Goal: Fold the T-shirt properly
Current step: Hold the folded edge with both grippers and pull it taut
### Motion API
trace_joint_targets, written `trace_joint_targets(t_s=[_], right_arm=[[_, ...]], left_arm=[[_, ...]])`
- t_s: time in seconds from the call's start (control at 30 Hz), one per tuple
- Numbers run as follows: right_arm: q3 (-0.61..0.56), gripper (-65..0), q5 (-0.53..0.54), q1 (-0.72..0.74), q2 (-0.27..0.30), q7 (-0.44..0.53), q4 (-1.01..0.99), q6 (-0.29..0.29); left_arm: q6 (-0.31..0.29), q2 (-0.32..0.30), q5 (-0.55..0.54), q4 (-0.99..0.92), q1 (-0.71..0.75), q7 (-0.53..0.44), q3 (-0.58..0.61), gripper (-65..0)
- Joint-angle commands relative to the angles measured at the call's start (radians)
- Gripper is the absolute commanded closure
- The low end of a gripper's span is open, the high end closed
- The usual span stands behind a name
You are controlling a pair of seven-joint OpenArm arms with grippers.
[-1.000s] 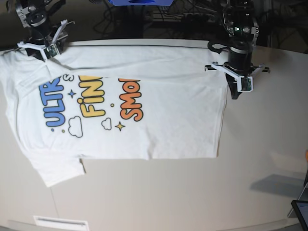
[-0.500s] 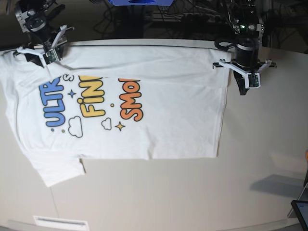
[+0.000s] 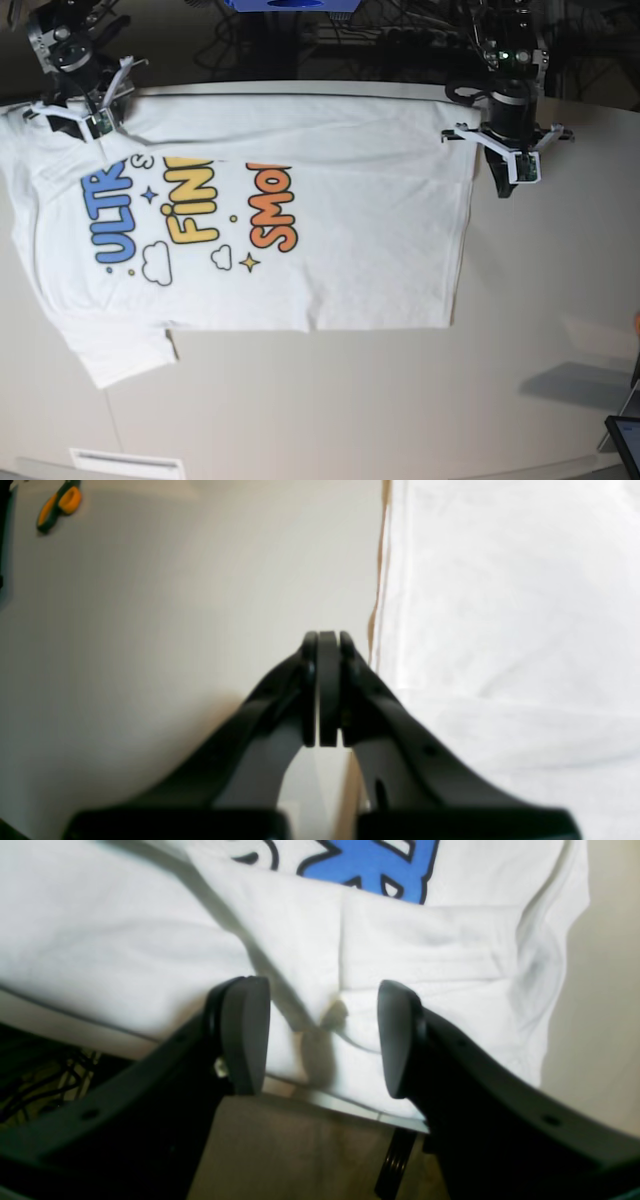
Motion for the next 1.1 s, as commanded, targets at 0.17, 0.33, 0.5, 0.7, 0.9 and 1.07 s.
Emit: trace_joint_targets(t_s=[0.17,0.33,0.5,0.7,0.9,1.07], right_arm=[[0.007,-27.6,0.010,-0.003,0.006,0.016,0.013,-0.009],[0.010,-12.8,0.008,0.033,0.008,-0.062,0.012,-0.009],[0.010,-10.4,0.008,0.039,0.009,-0.072,0.012,-0.009],[0.009,-0.4,0.008,0.040,0.009,-0.072,0.012,-0.009],[0.010,-0.3,0.007,0.056,0.009,-0.072,0.012,-0.009],[0.007,-0.3,0.007,0.077,0.009,-0.078,0.013,-0.009]], left_arm=[[0.005,-0.007,-0.001,0.017,0.003,-0.024,-0.004,0.0],[0.005,-0.005,-0.001,0.017,0.003,-0.024,-0.004,0.0],[0.005,-0.005,-0.001,0.017,0.011,-0.024,-0.006,0.0],[0.005,-0.005,-0.003,0.017,0.019,-0.024,-0.006,0.0],[0.005,-0.005,-0.003,0.017,0.019,-0.024,-0.006,0.0],[0.005,-0.005,-0.003,0.017,0.020,-0.024,-0.006,0.0]])
